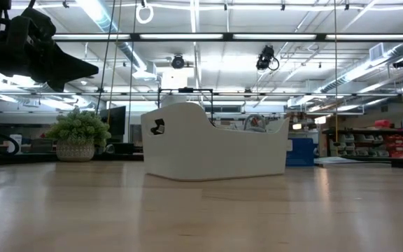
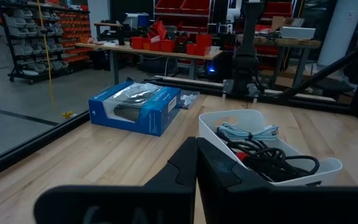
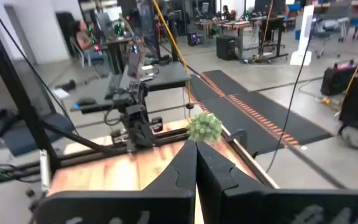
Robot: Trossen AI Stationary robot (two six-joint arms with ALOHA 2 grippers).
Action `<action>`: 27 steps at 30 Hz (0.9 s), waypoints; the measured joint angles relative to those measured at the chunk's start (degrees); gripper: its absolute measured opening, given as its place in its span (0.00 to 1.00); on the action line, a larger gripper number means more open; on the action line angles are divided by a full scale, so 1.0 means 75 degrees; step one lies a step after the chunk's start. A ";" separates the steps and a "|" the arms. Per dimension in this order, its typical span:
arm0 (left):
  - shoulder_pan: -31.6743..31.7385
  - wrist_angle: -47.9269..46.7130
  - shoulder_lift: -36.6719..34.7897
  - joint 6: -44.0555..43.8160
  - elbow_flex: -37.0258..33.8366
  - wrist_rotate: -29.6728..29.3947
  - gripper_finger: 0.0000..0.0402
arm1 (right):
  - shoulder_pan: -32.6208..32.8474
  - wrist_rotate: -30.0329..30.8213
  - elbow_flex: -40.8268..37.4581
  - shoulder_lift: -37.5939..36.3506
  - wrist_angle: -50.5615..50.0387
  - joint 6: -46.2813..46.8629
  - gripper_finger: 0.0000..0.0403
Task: Pick and place USB-C Cables
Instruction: Return to Home Position
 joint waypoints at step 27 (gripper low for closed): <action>0.0000 0.0000 0.0000 0.0002 -0.0001 0.0000 0.03 | -0.0029 -0.0244 -0.1069 -0.2610 -0.1018 0.2170 0.02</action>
